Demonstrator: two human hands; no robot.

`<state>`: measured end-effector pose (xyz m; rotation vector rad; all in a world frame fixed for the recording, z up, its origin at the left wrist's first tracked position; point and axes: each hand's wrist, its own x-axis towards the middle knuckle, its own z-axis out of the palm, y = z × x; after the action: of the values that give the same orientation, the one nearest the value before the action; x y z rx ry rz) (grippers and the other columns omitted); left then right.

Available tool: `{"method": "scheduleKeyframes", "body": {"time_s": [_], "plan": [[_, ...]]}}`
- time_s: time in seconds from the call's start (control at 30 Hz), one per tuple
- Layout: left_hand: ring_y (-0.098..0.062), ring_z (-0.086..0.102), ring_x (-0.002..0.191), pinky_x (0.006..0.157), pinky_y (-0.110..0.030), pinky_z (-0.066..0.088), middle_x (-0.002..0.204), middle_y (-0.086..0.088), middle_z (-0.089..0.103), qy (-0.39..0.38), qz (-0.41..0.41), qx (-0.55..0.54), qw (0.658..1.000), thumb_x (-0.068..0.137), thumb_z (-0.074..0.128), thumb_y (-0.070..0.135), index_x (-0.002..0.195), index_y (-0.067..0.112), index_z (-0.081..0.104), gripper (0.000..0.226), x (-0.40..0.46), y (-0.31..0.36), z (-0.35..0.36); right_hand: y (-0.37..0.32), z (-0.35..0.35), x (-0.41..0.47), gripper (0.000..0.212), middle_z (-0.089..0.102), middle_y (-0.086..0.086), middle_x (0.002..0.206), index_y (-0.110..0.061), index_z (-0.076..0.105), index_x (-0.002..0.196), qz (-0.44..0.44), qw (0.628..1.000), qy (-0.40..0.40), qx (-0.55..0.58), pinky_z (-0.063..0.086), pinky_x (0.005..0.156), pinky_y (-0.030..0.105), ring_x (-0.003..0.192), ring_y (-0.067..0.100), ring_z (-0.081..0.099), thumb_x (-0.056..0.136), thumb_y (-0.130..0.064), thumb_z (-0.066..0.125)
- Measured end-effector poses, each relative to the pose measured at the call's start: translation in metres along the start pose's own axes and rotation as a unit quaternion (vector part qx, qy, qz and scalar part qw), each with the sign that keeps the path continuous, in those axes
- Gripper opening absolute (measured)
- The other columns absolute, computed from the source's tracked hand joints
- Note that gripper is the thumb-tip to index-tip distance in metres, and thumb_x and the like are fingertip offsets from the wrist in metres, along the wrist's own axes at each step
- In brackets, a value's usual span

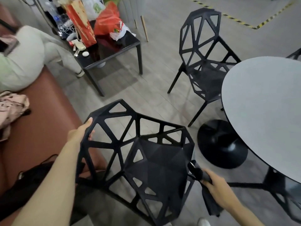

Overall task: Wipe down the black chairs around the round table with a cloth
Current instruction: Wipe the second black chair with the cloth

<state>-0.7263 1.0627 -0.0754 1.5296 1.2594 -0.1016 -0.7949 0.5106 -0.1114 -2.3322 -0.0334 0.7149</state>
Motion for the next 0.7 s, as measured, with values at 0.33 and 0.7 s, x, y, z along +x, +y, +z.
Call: {"method": "scheduleKeyframes", "body": {"time_s": [0.33,0.7], "plan": [[-0.023,0.065,0.064,0.091,-0.044,0.06,0.086,-0.011,0.08,0.049,-0.03,-0.068,0.996,0.069,0.086,0.066,0.089,0.005,0.076,0.065,-0.06,-0.032,0.037,0.003,-0.025,-0.038,0.037,0.069,-0.034,0.103,-0.048,0.061,0.117,0.022,0.999,0.042,0.019,0.049,0.077,0.013,0.098,-0.015,0.062,0.097,-0.017,0.068],[-0.018,0.059,0.058,0.075,-0.035,0.055,0.067,-0.005,0.068,0.063,-0.039,-0.137,0.988,0.076,0.084,0.063,0.071,0.012,0.066,0.054,-0.12,-0.028,0.112,0.007,-0.061,-0.072,0.039,0.069,-0.027,0.097,-0.048,0.057,0.108,0.052,0.996,0.07,-0.011,0.046,0.076,0.009,0.093,-0.016,0.06,0.097,-0.011,0.066]]}}
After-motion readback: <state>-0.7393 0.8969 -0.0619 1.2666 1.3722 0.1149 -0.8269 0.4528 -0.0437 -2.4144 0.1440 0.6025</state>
